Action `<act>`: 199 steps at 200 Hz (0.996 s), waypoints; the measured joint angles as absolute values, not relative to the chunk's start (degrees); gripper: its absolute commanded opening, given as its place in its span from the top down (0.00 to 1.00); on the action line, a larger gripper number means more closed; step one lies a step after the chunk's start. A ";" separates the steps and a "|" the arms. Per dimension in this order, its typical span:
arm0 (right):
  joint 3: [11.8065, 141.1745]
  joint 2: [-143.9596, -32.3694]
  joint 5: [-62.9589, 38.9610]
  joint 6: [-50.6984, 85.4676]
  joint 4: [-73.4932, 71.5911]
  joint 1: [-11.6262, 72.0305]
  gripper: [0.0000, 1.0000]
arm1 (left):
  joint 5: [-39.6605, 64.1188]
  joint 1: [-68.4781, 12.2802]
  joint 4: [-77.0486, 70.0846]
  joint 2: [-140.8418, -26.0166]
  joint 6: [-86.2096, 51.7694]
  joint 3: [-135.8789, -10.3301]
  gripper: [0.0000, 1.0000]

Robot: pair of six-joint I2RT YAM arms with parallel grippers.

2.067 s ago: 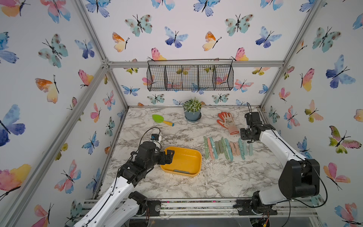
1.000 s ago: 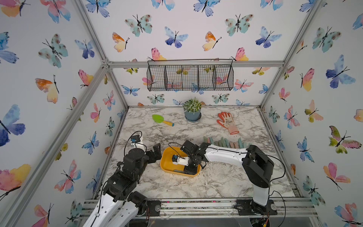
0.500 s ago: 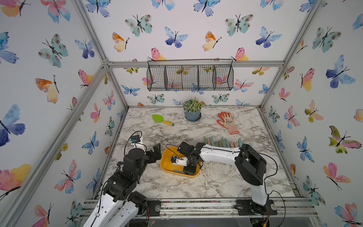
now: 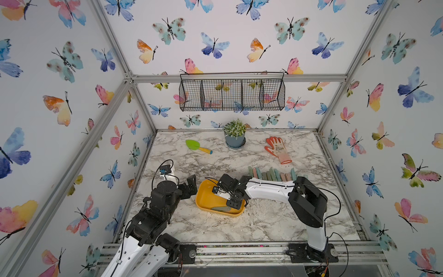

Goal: Take the fruit knife out of the storage box
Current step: Adjust the fruit knife in the storage box.

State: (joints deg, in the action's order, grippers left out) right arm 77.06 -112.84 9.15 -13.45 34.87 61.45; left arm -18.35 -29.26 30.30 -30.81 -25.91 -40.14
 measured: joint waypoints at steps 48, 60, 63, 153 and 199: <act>76.40 -110.15 6.00 -15.09 32.97 61.43 0.49 | -18.35 -29.26 30.30 -30.81 -25.98 -40.14 0.02; 76.09 -108.66 3.20 -16.32 32.47 61.43 0.49 | -18.35 -29.26 30.30 -30.81 -25.98 -40.14 0.02; 76.07 -108.25 2.39 -16.69 32.36 61.43 0.48 | -18.35 -29.26 30.30 -30.81 -26.00 -40.14 0.02; 76.77 -112.16 -12.45 -24.80 31.27 61.43 0.45 | -18.41 -29.28 30.37 -30.76 -26.00 -40.14 0.02; 80.25 -116.84 -11.60 -26.57 31.18 61.43 0.45 | -19.20 -29.28 30.44 -30.89 -26.02 -40.14 0.02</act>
